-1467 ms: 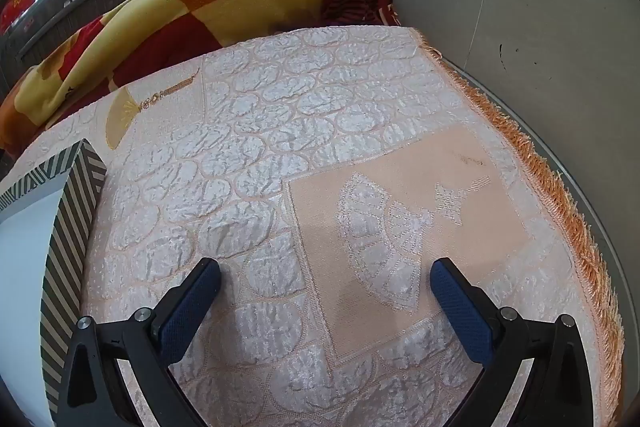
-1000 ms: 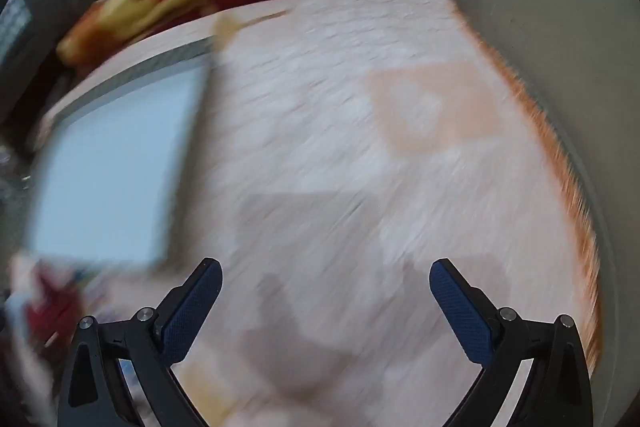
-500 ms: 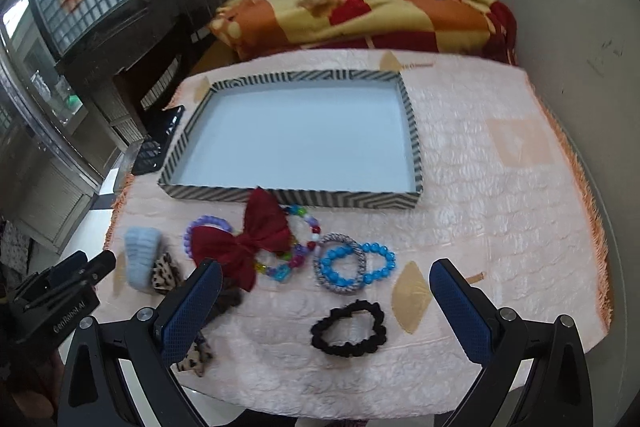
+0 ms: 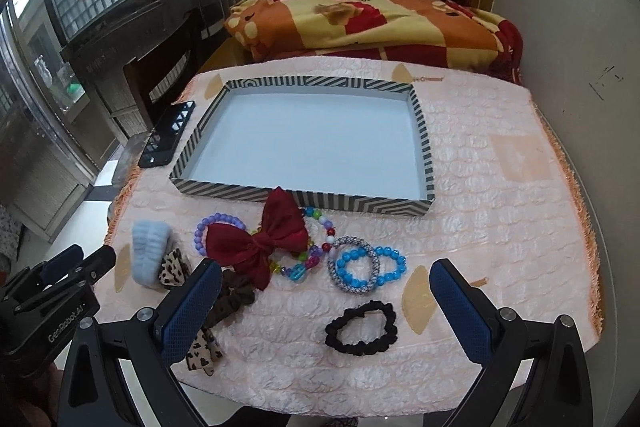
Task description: Organize jewelry
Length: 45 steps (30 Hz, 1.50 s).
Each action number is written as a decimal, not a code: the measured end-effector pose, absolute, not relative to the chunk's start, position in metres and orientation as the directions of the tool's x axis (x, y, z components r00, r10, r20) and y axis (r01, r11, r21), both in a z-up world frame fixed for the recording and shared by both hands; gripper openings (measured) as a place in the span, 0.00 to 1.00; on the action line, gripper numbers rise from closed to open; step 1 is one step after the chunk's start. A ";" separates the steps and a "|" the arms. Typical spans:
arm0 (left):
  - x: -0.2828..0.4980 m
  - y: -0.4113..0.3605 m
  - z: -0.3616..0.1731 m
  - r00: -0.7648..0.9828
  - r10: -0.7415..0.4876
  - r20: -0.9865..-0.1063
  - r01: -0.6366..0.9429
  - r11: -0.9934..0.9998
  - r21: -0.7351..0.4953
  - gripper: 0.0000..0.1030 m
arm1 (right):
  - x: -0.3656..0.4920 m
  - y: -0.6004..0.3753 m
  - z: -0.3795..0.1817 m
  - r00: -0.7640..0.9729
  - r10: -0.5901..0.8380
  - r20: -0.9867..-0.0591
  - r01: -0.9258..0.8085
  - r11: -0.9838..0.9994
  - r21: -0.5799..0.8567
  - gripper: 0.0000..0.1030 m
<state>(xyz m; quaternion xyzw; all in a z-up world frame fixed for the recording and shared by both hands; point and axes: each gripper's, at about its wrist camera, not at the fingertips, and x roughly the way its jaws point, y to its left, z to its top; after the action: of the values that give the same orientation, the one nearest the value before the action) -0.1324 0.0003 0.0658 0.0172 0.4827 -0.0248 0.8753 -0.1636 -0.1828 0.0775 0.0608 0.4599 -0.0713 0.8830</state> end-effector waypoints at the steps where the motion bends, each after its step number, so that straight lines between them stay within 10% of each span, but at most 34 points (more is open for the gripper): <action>1: -0.133 -0.001 0.066 0.533 -0.027 -0.846 0.063 0.998 0.008 0.47 | -0.163 -0.183 0.077 0.562 -0.071 -0.824 0.181 0.983 0.039 1.00; 45: -0.138 0.003 0.061 0.512 -0.037 -0.858 0.075 0.997 0.002 0.47 | -0.161 -0.162 0.068 0.524 -0.039 -0.851 0.140 0.989 0.040 1.00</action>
<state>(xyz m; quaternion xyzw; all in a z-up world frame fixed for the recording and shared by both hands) -0.1376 0.0027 0.0610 0.0196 0.4931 -0.0323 0.8692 -0.1609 -0.1623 0.0680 0.0517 0.4852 -0.0513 0.8714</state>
